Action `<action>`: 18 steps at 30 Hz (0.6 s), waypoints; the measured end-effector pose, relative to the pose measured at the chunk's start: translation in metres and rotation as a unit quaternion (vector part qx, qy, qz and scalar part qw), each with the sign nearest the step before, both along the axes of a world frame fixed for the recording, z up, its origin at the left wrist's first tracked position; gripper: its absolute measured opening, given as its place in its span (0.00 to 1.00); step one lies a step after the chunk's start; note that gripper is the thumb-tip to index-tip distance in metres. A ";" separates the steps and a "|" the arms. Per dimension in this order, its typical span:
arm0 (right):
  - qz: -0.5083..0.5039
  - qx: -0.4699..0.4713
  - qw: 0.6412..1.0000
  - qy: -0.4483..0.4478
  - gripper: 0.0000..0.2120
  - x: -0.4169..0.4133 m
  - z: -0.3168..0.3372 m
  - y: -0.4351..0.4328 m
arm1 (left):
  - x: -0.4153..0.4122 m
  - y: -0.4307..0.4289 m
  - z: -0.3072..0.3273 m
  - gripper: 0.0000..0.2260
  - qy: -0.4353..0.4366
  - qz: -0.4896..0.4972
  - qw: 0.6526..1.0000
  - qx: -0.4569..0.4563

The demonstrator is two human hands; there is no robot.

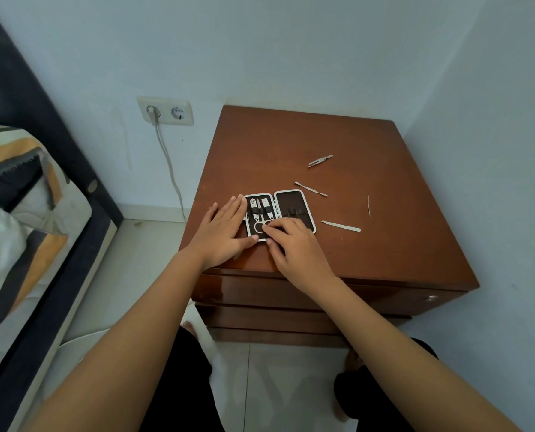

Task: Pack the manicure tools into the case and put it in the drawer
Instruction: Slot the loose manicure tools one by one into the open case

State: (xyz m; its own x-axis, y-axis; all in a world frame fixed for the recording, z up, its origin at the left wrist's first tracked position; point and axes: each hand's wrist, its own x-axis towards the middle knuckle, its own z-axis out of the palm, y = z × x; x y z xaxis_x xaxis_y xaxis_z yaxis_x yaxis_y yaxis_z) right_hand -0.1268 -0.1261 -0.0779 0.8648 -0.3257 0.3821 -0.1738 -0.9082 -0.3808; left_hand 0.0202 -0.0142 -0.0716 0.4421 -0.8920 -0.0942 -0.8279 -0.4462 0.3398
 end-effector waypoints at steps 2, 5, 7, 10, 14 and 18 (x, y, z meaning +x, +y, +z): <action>0.011 0.007 1.000 0.003 0.14 0.000 0.001 -0.001 | 0.000 0.000 0.000 0.36 0.002 0.001 1.000 -0.004; 0.046 0.064 0.997 -0.022 0.14 -0.003 0.011 -0.015 | 0.000 0.001 -0.002 0.40 0.001 0.005 1.000 -0.010; 0.022 0.100 0.992 -0.074 0.14 -0.002 0.022 -0.038 | 0.000 0.001 -0.005 0.42 -0.005 0.008 1.000 -0.021; -0.057 0.104 0.991 -0.065 0.14 0.015 0.034 -0.088 | -0.001 0.001 -0.008 0.44 -0.013 0.011 0.999 -0.042; -0.121 0.044 0.985 0.111 0.22 0.048 0.037 -0.147 | -0.001 0.001 -0.011 0.43 -0.025 0.014 0.998 -0.059; -0.140 0.032 0.965 0.218 0.25 0.070 0.034 -0.178 | -0.001 0.000 -0.012 0.45 -0.041 0.015 0.997 -0.063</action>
State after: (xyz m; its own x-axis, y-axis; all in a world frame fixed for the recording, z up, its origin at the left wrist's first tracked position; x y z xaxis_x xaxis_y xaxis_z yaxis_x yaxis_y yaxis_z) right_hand -0.0566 -0.3036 -0.0444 0.8131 -0.5814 -0.0273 -0.5661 -0.7790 -0.2697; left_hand 0.0190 -0.0140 -0.0837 0.4708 -0.8806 0.0544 -0.8417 -0.4297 0.3270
